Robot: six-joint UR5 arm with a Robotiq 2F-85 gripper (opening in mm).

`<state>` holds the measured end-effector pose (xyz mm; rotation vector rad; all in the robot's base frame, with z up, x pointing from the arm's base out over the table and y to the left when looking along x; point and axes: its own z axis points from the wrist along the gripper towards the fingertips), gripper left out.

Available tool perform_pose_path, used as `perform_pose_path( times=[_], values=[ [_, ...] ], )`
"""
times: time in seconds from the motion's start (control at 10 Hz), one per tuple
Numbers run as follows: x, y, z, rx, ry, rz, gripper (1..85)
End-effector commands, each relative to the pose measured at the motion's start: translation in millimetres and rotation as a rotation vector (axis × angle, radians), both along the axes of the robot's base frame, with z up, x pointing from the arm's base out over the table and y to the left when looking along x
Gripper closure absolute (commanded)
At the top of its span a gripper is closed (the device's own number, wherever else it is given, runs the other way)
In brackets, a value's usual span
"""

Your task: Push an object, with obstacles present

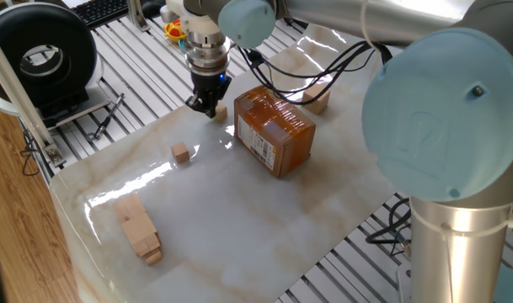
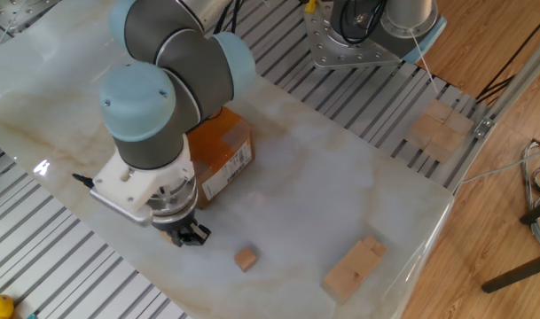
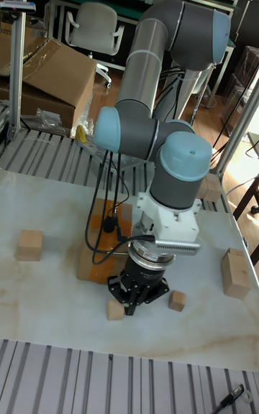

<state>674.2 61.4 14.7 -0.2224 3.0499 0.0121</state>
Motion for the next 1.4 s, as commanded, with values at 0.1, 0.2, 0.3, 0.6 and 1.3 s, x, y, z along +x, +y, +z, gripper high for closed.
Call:
perform_pose_path(
  times=[0.1, 0.2, 0.3, 0.6, 1.3],
  values=[
    [3.5, 13.5, 1.5, 0.055, -0.011, -0.088, 83.3],
    [5.9, 9.1, 1.5, 0.040, -0.021, -0.105, 84.3],
    [4.7, 8.3, 1.4, 0.036, -0.016, -0.103, 84.3],
    [-4.0, -34.4, 6.6, 0.002, 0.010, -0.078, 84.3],
    [-6.5, -85.0, 0.2, 0.018, -0.013, -0.085, 83.0]
  ],
)
